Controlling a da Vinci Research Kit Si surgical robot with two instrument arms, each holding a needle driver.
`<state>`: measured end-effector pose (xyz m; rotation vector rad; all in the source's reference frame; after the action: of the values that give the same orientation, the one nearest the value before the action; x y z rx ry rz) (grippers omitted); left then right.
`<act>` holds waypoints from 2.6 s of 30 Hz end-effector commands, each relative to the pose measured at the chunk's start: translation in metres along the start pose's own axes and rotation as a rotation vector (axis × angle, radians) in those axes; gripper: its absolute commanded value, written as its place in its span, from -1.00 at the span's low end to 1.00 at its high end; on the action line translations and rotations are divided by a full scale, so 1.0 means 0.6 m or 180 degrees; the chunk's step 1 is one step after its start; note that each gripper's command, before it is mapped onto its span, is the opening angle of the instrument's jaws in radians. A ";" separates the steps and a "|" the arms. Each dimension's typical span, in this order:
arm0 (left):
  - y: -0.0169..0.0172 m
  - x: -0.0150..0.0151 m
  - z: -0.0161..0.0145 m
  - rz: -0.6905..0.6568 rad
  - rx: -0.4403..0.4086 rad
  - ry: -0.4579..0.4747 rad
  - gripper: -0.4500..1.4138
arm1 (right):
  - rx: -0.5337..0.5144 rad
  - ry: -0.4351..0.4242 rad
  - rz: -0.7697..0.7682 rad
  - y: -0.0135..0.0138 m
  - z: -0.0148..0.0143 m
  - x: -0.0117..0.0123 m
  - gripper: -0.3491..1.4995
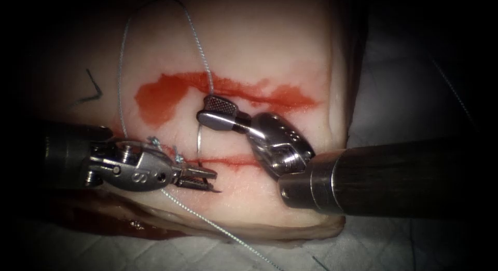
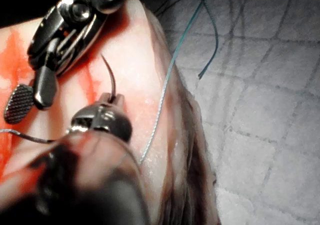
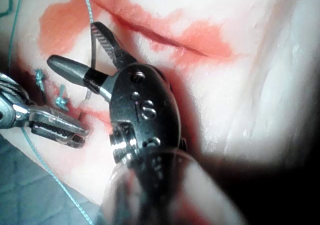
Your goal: Wound Closure
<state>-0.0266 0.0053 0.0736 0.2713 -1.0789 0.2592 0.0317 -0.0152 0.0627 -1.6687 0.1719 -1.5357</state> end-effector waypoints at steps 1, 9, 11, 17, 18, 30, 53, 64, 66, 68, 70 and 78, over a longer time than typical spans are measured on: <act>0.0002 0.0004 0.0013 -0.0112 -0.0027 -0.0107 -1.00 | 0.0100 -0.0038 -0.0232 0.0003 0.0011 0.0013 0.77; 0.0010 -0.0039 -0.0015 -0.1854 0.0014 -0.1247 -1.00 | 0.0162 -0.0036 -0.0894 0.0031 0.0012 -0.0014 0.95; 0.0017 -0.0055 -0.0026 -0.2079 0.0061 -0.1491 -1.00 | 0.0165 -0.0030 -0.0898 0.0029 0.0012 -0.0024 0.95; 0.0036 -0.0103 -0.0070 -0.3341 -0.0068 -0.2023 -1.00 | 0.0175 -0.0020 -0.0965 0.0020 0.0006 -0.0045 0.93; 0.0042 -0.0113 -0.0082 -0.3580 -0.0156 -0.2131 -1.00 | 0.0178 -0.0019 -0.0964 0.0019 0.0006 -0.0046 0.93; 0.0103 -0.0167 -0.0256 -0.4416 0.0003 -0.3376 -1.00 | 0.0177 -0.0019 -0.0943 0.0013 0.0003 -0.0062 0.92; 0.0125 -0.0312 -0.0437 -0.1199 -0.1343 -0.2873 -1.00 | 0.0784 -0.0293 0.0180 0.0025 -0.0024 -0.0148 0.70; 0.0045 -0.0209 -0.0151 0.0202 -0.0719 -0.1274 -1.00 | 0.0475 -0.0249 0.1704 0.0050 -0.0086 -0.0177 0.66; 0.0035 -0.0183 -0.0123 0.0307 -0.0631 -0.1020 -1.00 | 0.0464 -0.0093 0.1930 0.0063 -0.0100 -0.0171 0.66; 0.0032 -0.0163 -0.0109 0.0450 -0.0595 -0.0835 -1.00 | 0.0496 0.0042 0.2169 0.0075 -0.0113 -0.0164 0.68; 0.0032 -0.0150 -0.0104 0.0692 -0.0564 -0.0652 -1.00 | 0.0546 0.0303 0.2394 0.0100 -0.0136 -0.0149 0.61; 0.0016 -0.0158 -0.0089 0.0886 -0.0474 -0.0417 -1.00 | 0.0452 0.0423 0.2455 0.0116 -0.0129 -0.0143 0.41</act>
<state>-0.0264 0.0071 0.0623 0.0032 -1.2601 0.4173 0.0249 -0.0181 0.0503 -1.1716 0.6760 -1.0324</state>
